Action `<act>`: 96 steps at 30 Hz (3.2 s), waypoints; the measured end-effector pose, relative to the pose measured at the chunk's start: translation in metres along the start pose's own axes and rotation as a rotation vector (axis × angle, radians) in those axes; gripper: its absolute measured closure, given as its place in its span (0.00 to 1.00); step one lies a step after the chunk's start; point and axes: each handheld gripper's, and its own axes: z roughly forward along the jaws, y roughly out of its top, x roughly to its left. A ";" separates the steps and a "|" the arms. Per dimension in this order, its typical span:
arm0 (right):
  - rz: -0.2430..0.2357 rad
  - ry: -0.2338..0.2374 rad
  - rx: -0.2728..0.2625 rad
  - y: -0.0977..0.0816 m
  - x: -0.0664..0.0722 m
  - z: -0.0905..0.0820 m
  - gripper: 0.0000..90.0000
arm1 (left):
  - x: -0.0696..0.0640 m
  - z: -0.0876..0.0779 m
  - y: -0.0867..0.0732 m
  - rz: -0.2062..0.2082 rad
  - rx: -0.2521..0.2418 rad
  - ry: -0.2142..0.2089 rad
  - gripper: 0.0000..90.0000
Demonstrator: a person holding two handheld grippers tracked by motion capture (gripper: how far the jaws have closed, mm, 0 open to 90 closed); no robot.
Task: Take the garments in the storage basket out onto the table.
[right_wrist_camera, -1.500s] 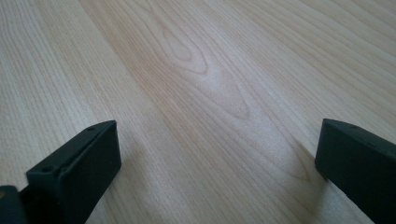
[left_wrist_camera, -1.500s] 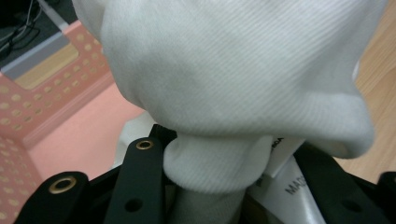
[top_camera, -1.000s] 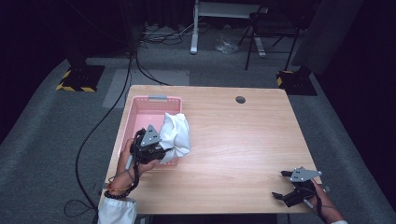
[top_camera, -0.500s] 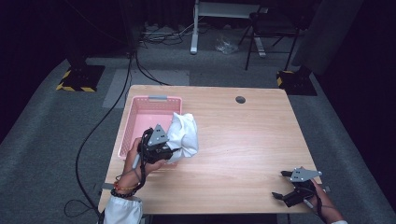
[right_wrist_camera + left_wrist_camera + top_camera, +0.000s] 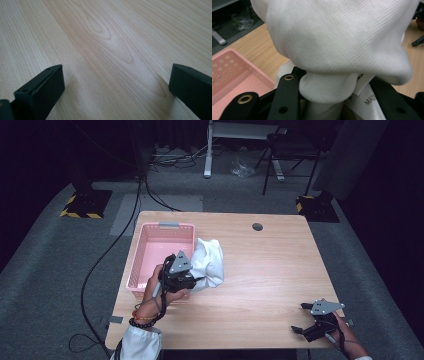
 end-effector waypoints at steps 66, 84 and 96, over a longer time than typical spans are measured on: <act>0.000 0.001 0.000 0.000 0.000 0.000 0.00 | -0.060 0.128 0.023 -0.037 0.090 -0.184 0.67; -0.001 0.001 0.000 0.000 0.000 0.000 0.00 | -0.062 0.165 0.006 -0.072 0.195 -0.190 0.66; -0.001 0.002 0.000 0.000 0.000 0.000 0.00 | -0.074 0.187 0.001 -0.052 0.255 -0.198 0.63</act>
